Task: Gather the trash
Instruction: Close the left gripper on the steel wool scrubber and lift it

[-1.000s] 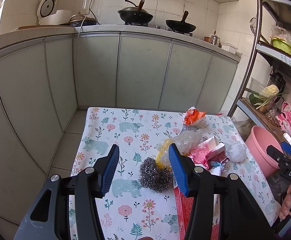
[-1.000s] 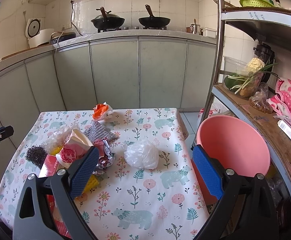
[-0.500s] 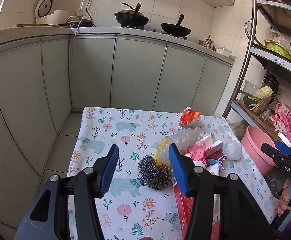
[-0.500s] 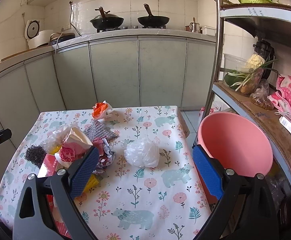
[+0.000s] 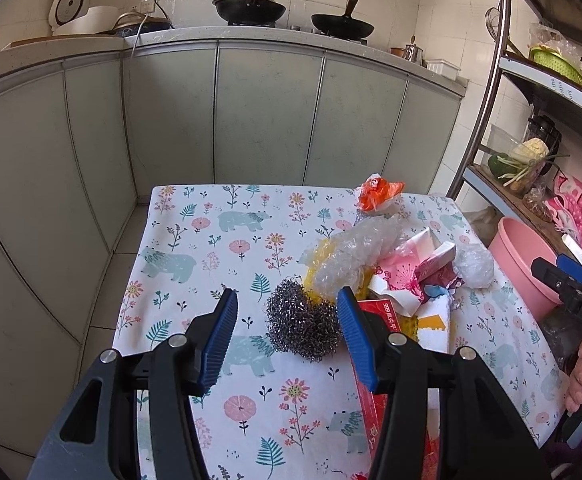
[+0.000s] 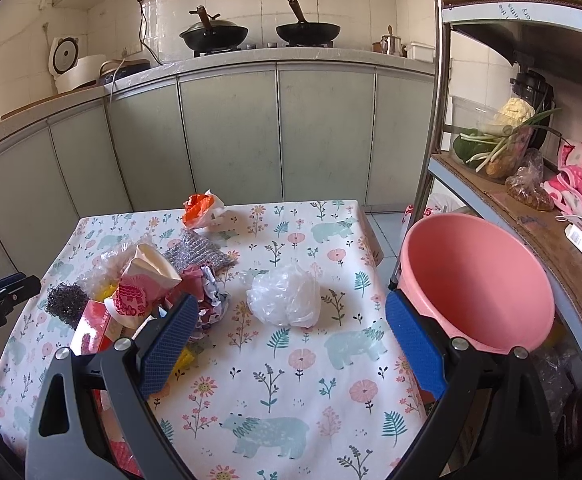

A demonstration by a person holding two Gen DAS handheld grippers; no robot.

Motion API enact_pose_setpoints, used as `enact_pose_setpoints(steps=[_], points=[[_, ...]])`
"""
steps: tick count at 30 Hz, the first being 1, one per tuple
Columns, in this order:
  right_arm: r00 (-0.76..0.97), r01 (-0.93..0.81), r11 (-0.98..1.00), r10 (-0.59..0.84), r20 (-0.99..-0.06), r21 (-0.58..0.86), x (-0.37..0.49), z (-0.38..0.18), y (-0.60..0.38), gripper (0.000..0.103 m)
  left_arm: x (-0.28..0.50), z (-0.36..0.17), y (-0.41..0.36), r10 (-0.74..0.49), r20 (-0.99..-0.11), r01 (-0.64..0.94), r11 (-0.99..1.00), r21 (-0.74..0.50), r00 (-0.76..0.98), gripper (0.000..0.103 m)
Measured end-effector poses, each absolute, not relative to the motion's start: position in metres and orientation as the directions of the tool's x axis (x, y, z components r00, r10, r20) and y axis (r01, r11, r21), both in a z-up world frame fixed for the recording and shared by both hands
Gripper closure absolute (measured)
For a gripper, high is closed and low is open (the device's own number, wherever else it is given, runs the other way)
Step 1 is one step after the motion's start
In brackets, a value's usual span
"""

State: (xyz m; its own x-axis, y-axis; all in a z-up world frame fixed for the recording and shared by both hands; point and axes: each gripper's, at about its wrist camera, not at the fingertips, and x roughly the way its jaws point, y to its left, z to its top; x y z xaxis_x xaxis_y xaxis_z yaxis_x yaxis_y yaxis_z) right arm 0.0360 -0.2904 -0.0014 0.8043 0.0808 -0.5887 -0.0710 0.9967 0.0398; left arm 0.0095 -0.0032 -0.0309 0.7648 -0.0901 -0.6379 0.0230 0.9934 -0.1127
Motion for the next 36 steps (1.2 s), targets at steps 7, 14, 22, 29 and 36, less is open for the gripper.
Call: enact_pose_setpoints(steps=[7, 14, 22, 29, 36], points=[[0.795, -0.081, 0.996, 0.093, -0.599, 0.048, 0.041, -0.006, -0.291, 0.008, 0.023, -0.047, -0.005, -0.097, -0.694, 0.020, 0.993, -0.118, 0.713, 0.052], [0.778, -0.114, 0.992, 0.127, -0.615, 0.061, 0.047, -0.011, -0.289, 0.008, 0.032, -0.058, -0.010, -0.083, -0.728, 0.028, 0.996, -0.087, 0.680, 0.066], [0.752, -0.161, 0.986, 0.155, -0.641, 0.050, 0.071, -0.015, -0.284, 0.016, 0.033, -0.060, -0.011, -0.076, -0.731, 0.040, 0.997, -0.067, 0.678, 0.086], [0.695, -0.146, 0.987, 0.150, -0.703, 0.066, 0.102, -0.034, -0.292, 0.018, 0.020, -0.048, -0.005, -0.075, -0.712, 0.045, 0.997, -0.062, 0.698, 0.088], [0.632, -0.142, 0.986, 0.160, -0.758, 0.090, 0.120, -0.054, -0.290, 0.041, 0.007, -0.030, 0.003, -0.066, -0.687, 0.035, 0.998, -0.059, 0.723, 0.089]])
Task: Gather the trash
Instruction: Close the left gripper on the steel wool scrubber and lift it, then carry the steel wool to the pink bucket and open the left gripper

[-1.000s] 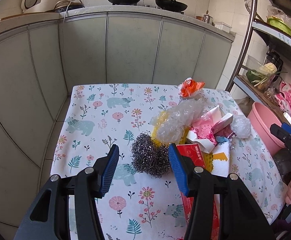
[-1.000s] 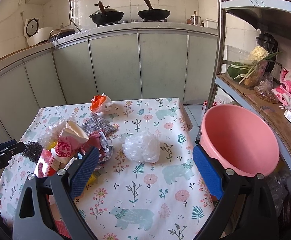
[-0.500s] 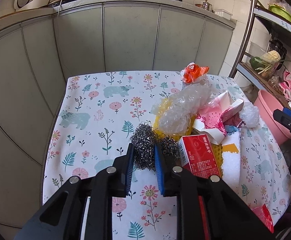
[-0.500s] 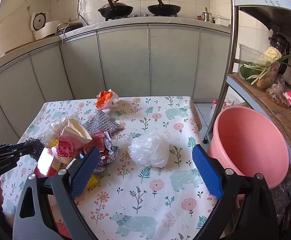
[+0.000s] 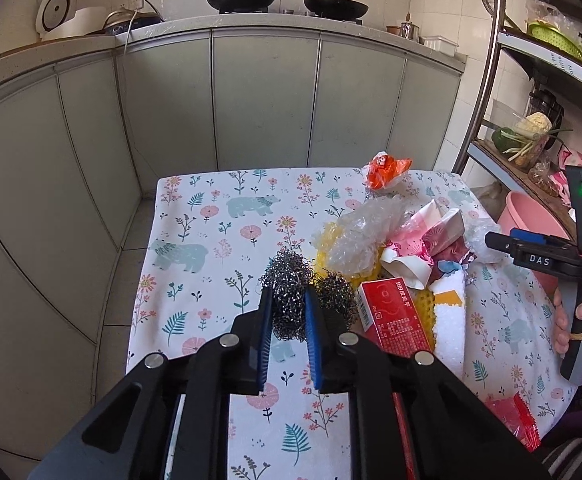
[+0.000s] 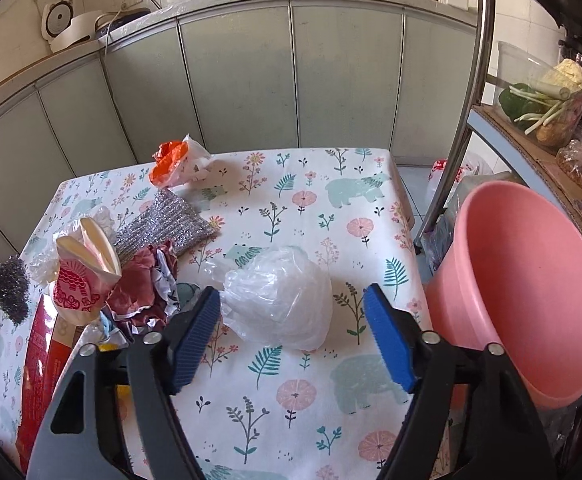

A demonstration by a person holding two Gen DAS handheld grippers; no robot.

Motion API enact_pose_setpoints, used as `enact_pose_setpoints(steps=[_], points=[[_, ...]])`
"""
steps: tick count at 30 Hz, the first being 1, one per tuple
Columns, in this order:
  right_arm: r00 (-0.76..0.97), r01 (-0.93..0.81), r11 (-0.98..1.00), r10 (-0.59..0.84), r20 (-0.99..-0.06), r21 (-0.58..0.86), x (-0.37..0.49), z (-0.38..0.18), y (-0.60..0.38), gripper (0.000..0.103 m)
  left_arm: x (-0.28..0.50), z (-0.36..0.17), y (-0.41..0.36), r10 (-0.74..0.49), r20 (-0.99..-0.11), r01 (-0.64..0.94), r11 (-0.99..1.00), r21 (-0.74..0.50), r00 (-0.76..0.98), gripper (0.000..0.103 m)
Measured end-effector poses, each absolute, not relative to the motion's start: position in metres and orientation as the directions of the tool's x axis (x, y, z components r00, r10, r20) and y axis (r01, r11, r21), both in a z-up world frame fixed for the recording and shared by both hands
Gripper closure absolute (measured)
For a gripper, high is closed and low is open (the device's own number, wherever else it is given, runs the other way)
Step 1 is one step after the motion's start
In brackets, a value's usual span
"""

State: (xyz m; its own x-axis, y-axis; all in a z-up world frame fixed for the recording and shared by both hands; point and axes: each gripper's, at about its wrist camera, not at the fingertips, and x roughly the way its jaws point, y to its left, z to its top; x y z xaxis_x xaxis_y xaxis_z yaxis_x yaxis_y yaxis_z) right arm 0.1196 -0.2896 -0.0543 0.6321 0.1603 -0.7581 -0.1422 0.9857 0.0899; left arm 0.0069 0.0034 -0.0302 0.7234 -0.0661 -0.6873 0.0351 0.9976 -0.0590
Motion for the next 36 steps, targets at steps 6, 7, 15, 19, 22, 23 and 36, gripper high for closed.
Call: enact_pose_setpoints(steps=[6, 7, 15, 19, 22, 23, 36], points=[[0.620, -0.140, 0.982, 0.187, -0.762, 0.127, 0.114, -0.056, -0.292, 0.066, 0.000, -0.019, 0.004, -0.070, -0.668, 0.036, 0.997, -0.065, 0.741, 0.089], [0.622, -0.140, 0.982, 0.188, -0.760, 0.129, 0.111, -0.055, -0.293, 0.068, 0.000, -0.019, 0.003, -0.072, -0.665, 0.037, 0.997, -0.066, 0.743, 0.089], [0.660, -0.153, 0.976, 0.219, -0.719, 0.156, 0.088, -0.035, -0.298, 0.081, -0.002, -0.008, -0.007, -0.102, -0.636, 0.067, 0.995, -0.079, 0.765, 0.089], [0.697, -0.165, 0.974, 0.225, -0.680, 0.153, 0.074, -0.019, -0.300, 0.081, -0.003, 0.002, -0.014, -0.123, -0.614, 0.087, 0.992, -0.087, 0.780, 0.089], [0.726, -0.167, 0.975, 0.222, -0.651, 0.145, 0.064, -0.006, -0.302, 0.081, -0.001, 0.010, -0.022, -0.143, -0.599, 0.112, 0.990, -0.089, 0.788, 0.089], [0.734, -0.166, 0.976, 0.218, -0.643, 0.142, 0.061, -0.002, -0.304, 0.081, -0.001, 0.012, -0.026, -0.152, -0.594, 0.124, 0.988, -0.089, 0.790, 0.089], [0.818, -0.031, 0.990, 0.103, -0.565, 0.136, 0.032, 0.027, -0.367, 0.081, 0.023, 0.047, -0.106, -0.330, -0.522, 0.323, 0.940, -0.108, 0.787, 0.089]])
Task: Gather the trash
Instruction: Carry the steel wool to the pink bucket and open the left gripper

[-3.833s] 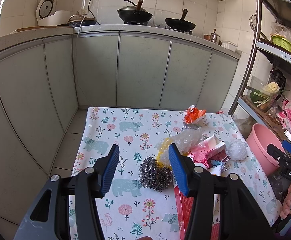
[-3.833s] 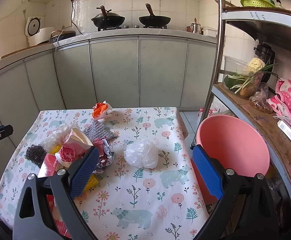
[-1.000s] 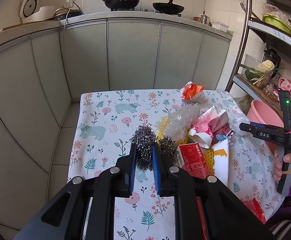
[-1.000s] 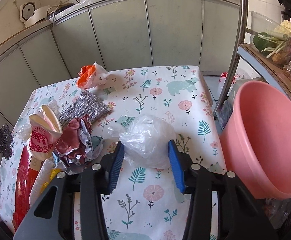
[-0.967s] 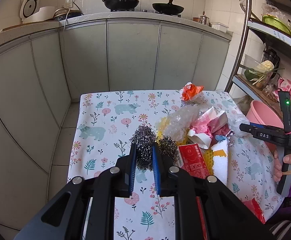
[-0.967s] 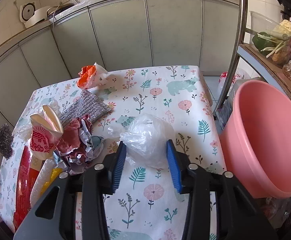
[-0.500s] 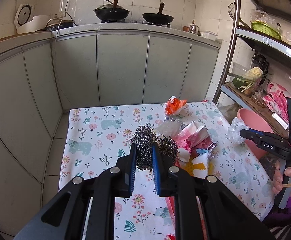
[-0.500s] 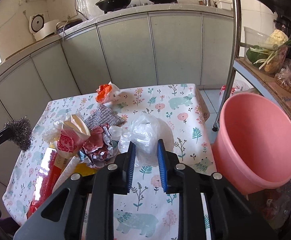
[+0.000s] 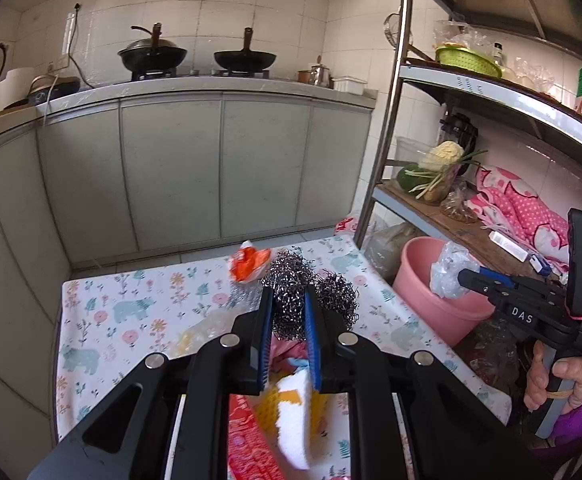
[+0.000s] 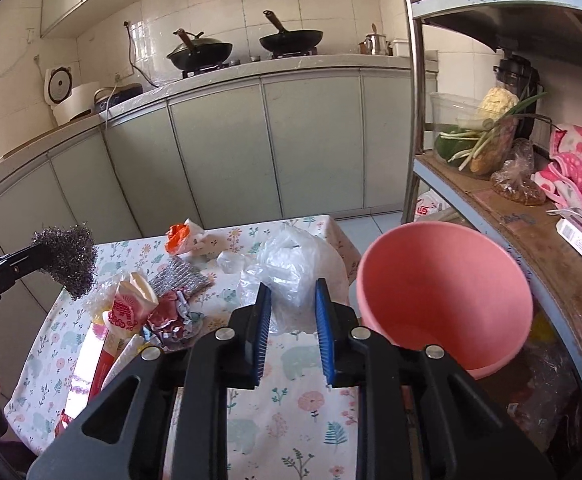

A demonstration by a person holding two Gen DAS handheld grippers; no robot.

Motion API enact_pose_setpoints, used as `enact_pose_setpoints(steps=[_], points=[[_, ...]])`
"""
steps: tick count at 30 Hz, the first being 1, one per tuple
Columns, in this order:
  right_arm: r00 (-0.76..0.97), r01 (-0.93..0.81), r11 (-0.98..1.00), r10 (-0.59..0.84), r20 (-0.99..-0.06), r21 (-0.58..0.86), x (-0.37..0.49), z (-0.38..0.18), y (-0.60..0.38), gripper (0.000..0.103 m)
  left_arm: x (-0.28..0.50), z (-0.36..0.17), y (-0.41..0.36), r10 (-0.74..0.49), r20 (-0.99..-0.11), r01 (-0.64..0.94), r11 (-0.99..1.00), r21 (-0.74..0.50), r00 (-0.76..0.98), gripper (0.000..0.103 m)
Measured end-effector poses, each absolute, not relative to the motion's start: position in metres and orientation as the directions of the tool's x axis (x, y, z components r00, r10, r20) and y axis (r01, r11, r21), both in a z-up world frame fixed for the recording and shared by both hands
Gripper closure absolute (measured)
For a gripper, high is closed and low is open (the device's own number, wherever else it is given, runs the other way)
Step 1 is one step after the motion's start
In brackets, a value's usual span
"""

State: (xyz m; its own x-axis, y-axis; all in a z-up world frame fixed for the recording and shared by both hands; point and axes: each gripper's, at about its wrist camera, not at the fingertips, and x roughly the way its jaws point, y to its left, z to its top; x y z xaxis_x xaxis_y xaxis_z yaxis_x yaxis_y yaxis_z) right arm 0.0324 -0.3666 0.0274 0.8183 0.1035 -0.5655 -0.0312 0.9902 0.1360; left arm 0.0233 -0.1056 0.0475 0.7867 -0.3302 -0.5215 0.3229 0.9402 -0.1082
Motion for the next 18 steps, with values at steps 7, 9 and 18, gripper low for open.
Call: enact_pose_setpoints(steps=[7, 9, 18], points=[[0.829, 0.117, 0.980, -0.009, -0.559, 0.159, 0.026, 0.025, -0.427, 0.081, 0.039, 0.066, -0.170, -0.425, -0.497, 0.453, 0.889, -0.071, 0.757, 0.089], [0.828, 0.144, 0.976, -0.028, -0.560, 0.165, 0.025, 0.021, -0.438, 0.081, 0.046, 0.068, -0.189, -0.449, -0.496, 0.482, 0.874, -0.070, 0.743, 0.089], [0.816, 0.208, 0.967, -0.088, -0.572, 0.148, 0.026, 0.003, -0.463, 0.081, 0.071, 0.048, -0.280, -0.523, -0.517, 0.587, 0.808, -0.048, 0.678, 0.089]])
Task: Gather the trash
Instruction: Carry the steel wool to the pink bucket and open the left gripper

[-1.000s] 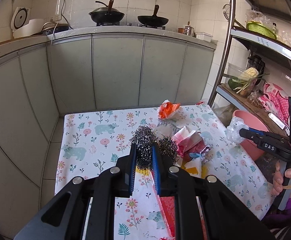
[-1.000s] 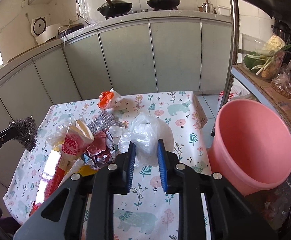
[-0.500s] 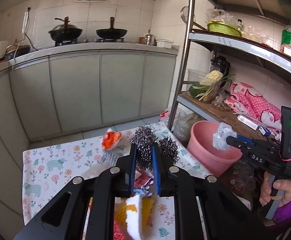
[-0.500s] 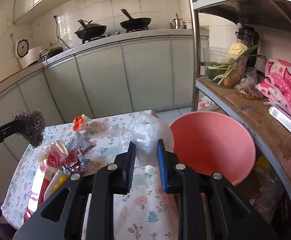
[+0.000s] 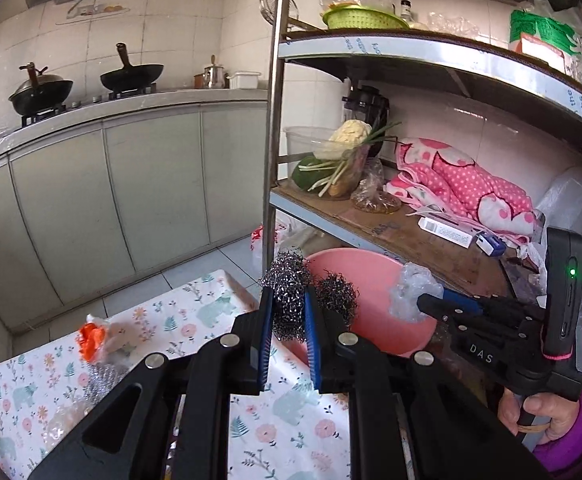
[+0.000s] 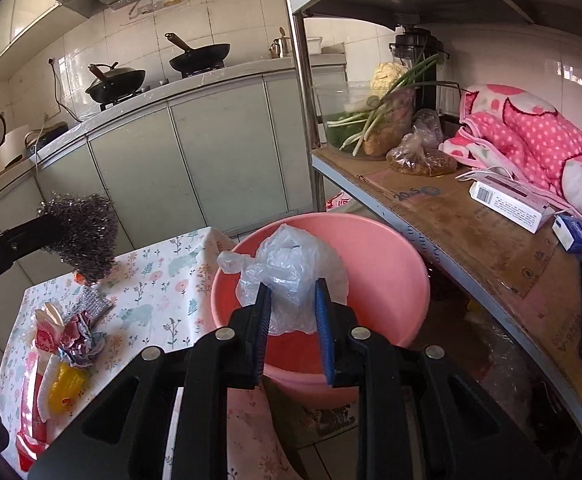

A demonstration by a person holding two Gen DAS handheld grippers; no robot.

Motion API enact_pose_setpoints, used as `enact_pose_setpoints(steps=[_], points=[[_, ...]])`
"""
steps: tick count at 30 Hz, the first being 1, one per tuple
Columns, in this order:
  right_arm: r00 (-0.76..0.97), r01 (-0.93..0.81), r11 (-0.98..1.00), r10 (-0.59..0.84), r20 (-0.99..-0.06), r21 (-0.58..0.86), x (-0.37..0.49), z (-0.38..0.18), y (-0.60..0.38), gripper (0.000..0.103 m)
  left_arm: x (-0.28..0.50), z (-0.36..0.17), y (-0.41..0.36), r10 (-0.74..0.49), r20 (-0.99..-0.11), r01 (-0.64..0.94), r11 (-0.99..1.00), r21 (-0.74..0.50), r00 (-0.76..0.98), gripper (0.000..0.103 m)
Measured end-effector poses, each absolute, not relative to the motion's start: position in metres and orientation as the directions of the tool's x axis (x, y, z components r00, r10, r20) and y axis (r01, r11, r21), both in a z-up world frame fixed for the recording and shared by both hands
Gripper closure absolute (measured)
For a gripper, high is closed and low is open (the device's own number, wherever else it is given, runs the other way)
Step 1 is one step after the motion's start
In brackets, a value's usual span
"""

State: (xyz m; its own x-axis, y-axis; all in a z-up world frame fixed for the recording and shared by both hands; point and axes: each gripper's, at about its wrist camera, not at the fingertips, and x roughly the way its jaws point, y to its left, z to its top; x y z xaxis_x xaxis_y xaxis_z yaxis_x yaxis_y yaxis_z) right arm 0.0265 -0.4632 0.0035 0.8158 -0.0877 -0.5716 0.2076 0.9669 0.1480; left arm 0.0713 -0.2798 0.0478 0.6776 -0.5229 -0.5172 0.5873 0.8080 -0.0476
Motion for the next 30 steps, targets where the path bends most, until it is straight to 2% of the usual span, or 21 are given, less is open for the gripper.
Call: enact_pose_setpoints(steps=[7, 14, 24, 26, 28, 30], points=[[0.792, 0.233, 0.960, -0.095, -0.604, 0.154, 0.037, -0.013, -0.473, 0.081, 0.088, 0.015, -0.339, -0.543, -0.574, 0.650, 0.760, -0.026, 0.613, 0.089], [0.765, 0.239, 0.960, -0.096, -0.637, 0.142, 0.048, -0.028, -0.475, 0.081, 0.108, -0.011, -0.377, -0.503, -0.630, 0.664, 0.748, 0.025, 0.591, 0.089], [0.735, 0.257, 0.956, -0.097, -0.671, 0.143, 0.056, -0.044, -0.480, 0.081, 0.119, -0.030, -0.390, -0.488, -0.674, 0.665, 0.747, 0.006, 0.555, 0.088], [0.729, 0.264, 0.953, -0.097, -0.677, 0.147, 0.056, -0.045, -0.480, 0.080, 0.120, -0.031, -0.389, -0.490, -0.676, 0.662, 0.749, -0.003, 0.551, 0.085], [0.723, 0.269, 0.952, -0.097, -0.685, 0.149, 0.057, -0.047, -0.481, 0.078, 0.121, -0.031, -0.388, -0.493, -0.675, 0.659, 0.752, -0.014, 0.549, 0.083], [0.720, 0.270, 0.951, -0.093, -0.688, 0.153, 0.058, -0.048, -0.482, 0.071, 0.122, -0.031, -0.387, -0.495, -0.685, 0.660, 0.751, -0.028, 0.535, 0.081]])
